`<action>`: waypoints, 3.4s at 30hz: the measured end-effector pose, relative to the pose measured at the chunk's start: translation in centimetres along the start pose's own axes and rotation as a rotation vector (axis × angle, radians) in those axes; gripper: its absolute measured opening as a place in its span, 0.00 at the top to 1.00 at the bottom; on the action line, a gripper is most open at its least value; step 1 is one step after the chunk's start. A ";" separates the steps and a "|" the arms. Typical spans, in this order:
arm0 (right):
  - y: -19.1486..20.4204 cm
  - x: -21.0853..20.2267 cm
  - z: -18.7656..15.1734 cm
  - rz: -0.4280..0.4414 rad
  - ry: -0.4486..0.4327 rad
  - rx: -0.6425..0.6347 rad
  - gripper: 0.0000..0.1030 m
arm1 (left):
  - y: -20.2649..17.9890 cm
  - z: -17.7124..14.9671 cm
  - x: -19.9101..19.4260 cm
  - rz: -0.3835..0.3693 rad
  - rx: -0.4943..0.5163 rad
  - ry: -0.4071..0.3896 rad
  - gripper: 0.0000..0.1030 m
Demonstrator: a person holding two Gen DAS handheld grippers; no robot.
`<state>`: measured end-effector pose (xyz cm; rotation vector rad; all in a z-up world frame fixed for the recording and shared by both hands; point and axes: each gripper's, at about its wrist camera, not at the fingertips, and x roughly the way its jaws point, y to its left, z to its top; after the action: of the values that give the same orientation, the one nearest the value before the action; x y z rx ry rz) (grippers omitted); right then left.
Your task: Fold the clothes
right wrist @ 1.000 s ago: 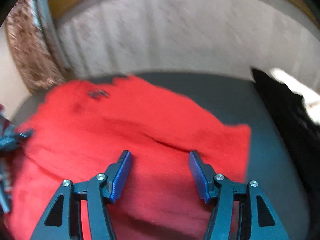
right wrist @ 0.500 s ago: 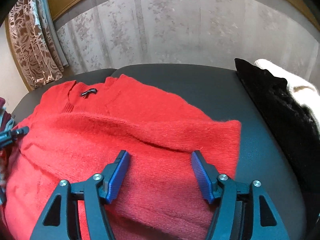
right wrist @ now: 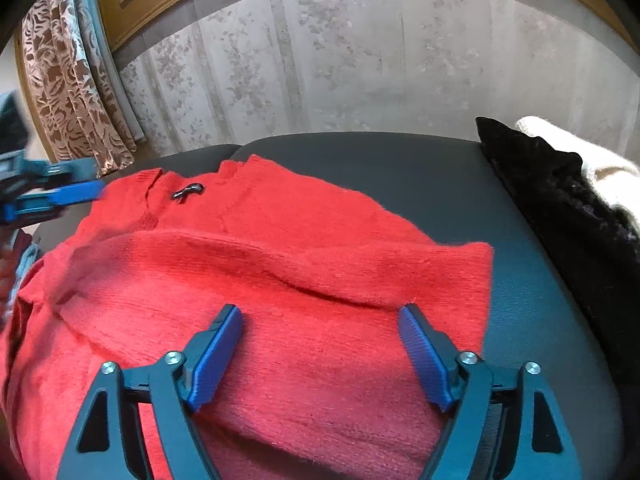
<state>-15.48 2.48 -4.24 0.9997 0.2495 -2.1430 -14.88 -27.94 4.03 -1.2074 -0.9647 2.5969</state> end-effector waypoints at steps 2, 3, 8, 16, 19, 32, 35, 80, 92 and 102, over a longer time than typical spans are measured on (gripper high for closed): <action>0.2 0.0 0.0 0.001 0.000 -0.003 0.14 | -0.4 1.2 2.3 0.012 0.022 0.049 0.59; 0.3 0.1 -0.1 0.002 -0.001 -0.004 0.13 | -0.5 1.6 3.2 0.005 0.021 0.064 0.59; 0.7 0.1 -0.1 0.005 -0.002 -0.011 0.10 | -2.1 2.8 6.8 -0.037 0.052 0.127 0.58; 0.7 0.1 -0.2 0.021 -0.009 -0.008 0.07 | -3.1 2.9 10.2 -0.123 0.020 0.193 0.59; 1.0 0.1 -0.3 0.018 -0.007 -0.012 0.05 | -3.4 3.4 10.3 -0.222 -0.032 0.142 0.63; 1.5 0.0 -0.5 -0.005 -0.004 -0.017 0.00 | -2.2 4.6 9.2 -0.055 -0.054 0.029 0.66; 1.6 -0.1 -0.6 -0.005 -0.004 -0.016 0.00 | 0.4 2.9 4.9 0.010 -0.101 -0.065 0.63; 17.8 17.7 14.7 0.877 0.461 0.189 0.00 | 6.1 -8.8 -6.1 0.198 -0.228 -0.414 0.54; 17.3 18.2 15.8 0.907 0.348 0.341 0.00 | 5.7 -9.2 -5.6 0.204 -0.229 -0.428 0.55; 11.0 7.8 9.7 0.651 0.261 0.236 0.00 | 4.9 -8.7 -5.3 0.226 -0.229 -0.414 0.55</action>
<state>-16.71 -13.98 -1.91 1.2856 -0.1945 -1.4705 -4.23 -29.37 0.34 -0.8775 -1.2958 3.0631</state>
